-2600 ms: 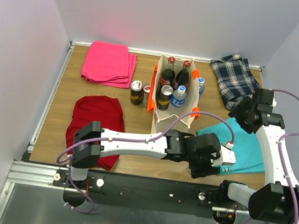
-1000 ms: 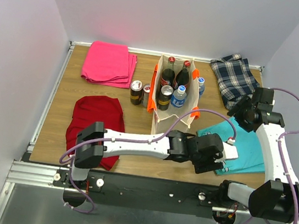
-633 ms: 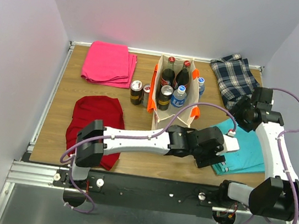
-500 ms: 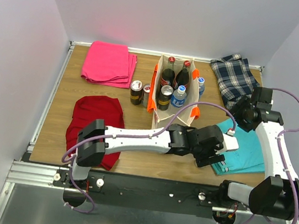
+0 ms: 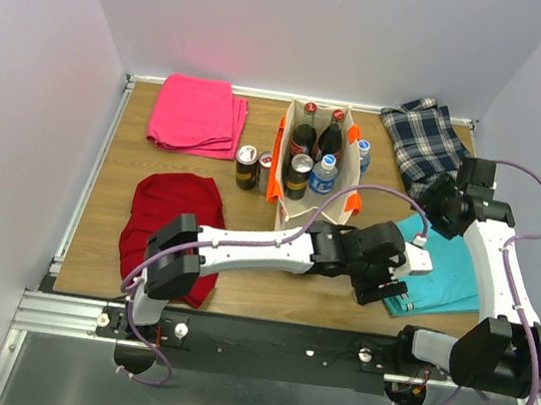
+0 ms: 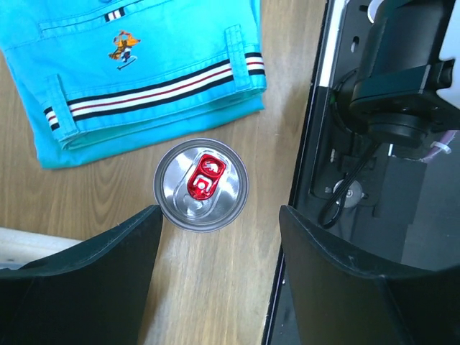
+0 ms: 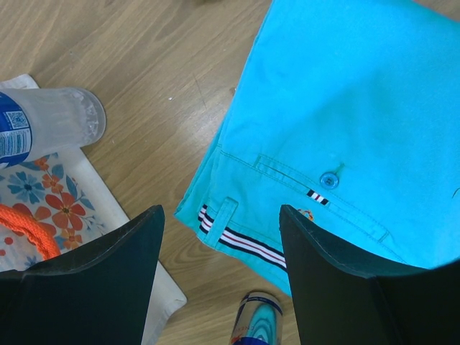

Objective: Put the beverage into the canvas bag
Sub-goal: Pick up the drink from the center of the board.

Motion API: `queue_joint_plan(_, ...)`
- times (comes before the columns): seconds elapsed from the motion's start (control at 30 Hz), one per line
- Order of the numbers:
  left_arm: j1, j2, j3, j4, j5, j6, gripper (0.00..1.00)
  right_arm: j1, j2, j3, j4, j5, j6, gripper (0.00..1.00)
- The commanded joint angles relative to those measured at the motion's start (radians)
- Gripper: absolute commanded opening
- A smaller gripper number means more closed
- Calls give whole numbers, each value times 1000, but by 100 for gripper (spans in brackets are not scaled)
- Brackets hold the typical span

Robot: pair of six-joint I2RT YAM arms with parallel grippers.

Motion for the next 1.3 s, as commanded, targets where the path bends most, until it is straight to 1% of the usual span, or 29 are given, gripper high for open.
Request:
queue_joint_plan(0.0,-2,32,39,28,64,12,75,-11,5,17,14,-16,-17,73)
queue_joint_plan(0.33,6,86,73,27,3,8,76,-19,-2,14,11,-19,-22,73)
queue_joint_plan(0.9,30,138,97,59,-36,-15,77,-22,-9,15,-3,-15,-26,73)
queue_joint_plan(1.1,37,132,90,77,-45,-26,75,-22,-12,12,-6,-16,-28,73)
queue_joint_plan(1.2,40,133,88,77,-40,-29,72,-22,-14,9,-6,-13,-26,73)
queue_joint_plan(1.27,41,135,84,77,-39,-29,67,-22,-14,7,-6,-15,-28,73)
